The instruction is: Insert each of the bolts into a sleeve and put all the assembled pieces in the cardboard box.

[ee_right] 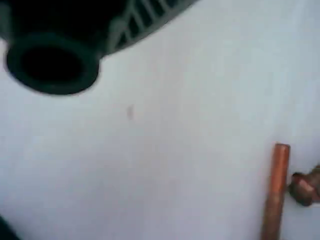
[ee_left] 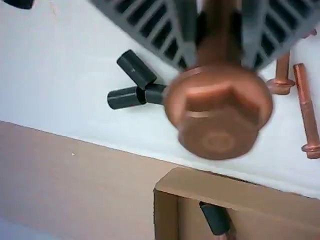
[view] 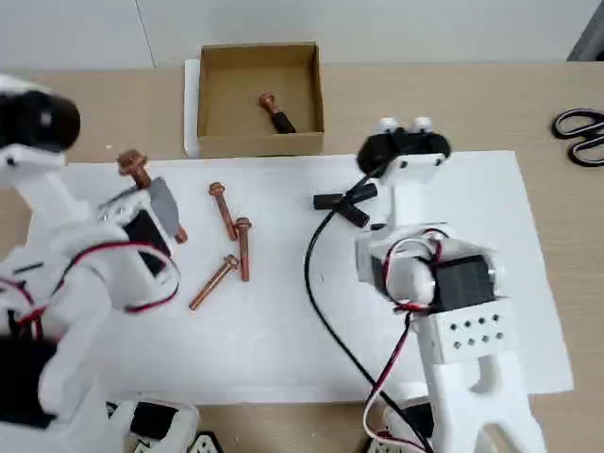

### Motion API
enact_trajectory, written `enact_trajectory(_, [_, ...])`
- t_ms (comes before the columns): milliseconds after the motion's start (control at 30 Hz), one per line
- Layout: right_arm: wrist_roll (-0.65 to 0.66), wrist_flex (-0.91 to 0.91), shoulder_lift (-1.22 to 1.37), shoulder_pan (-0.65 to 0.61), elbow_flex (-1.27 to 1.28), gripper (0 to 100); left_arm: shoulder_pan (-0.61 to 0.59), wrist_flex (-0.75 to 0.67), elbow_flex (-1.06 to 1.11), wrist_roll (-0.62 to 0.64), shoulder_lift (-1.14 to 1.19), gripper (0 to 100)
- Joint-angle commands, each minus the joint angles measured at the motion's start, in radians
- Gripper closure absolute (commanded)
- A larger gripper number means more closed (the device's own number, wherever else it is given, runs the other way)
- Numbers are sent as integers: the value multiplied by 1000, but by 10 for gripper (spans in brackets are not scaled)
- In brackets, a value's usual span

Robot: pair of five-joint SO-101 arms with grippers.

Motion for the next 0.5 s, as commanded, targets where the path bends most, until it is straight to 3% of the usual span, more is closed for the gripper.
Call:
enact_trajectory(0, [-9, -53, -91, -59, 3, 995, 8, -89, 113, -8, -107, 994])
enact_trajectory(133, [-2, -117, -191, -145, 51, 995, 15, -153, 246, -9, -206, 994])
enact_trajectory(467, [-5, -117, -320, -257, 80, 995, 193, -285, 510, 25, -368, 994])
